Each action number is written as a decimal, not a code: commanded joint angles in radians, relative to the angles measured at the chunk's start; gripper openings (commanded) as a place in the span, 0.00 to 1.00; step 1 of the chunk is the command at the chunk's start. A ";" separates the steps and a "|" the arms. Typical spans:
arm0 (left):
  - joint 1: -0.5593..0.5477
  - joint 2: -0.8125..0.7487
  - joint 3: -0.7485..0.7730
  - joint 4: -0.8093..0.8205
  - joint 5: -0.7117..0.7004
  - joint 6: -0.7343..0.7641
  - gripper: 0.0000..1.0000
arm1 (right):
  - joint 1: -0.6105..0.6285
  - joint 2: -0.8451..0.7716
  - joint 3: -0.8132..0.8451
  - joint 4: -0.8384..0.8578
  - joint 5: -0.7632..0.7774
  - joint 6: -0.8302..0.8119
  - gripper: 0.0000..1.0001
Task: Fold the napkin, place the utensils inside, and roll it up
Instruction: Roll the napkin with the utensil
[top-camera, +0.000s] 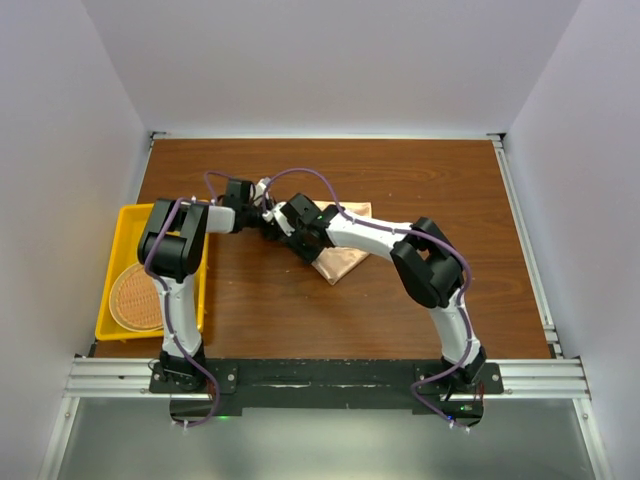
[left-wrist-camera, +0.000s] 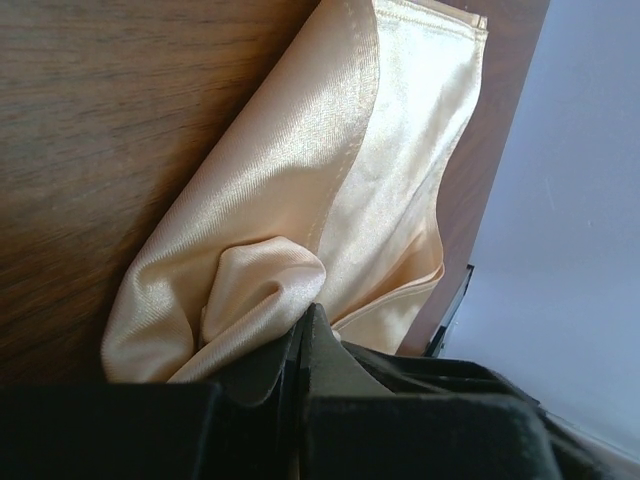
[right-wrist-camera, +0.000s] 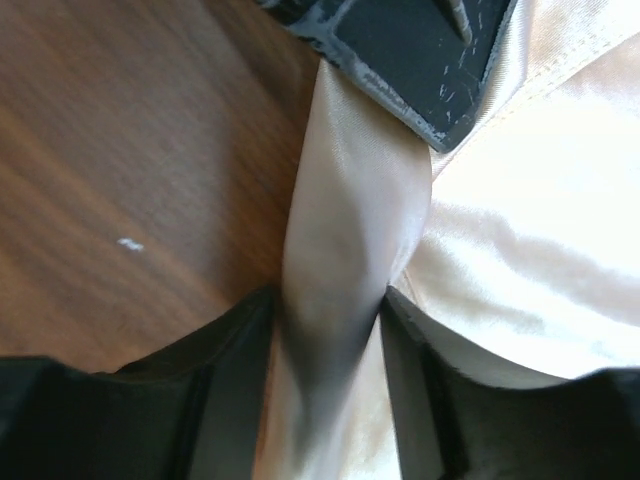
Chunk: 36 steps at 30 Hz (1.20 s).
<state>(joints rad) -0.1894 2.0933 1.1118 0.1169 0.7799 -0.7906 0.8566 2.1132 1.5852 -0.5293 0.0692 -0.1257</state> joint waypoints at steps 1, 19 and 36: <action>0.021 0.088 -0.027 -0.194 -0.173 0.099 0.00 | 0.006 0.059 -0.020 0.031 0.020 0.006 0.33; 0.059 -0.298 0.140 -0.221 -0.297 0.149 0.44 | -0.209 0.044 -0.214 0.300 -0.797 0.543 0.00; -0.031 -0.268 -0.339 0.739 -0.057 -0.231 0.06 | -0.386 0.211 -0.465 1.314 -1.089 1.403 0.00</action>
<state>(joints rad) -0.1818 1.7512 0.7753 0.4850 0.6712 -0.9066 0.4839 2.3116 1.1336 0.7551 -1.0294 1.2018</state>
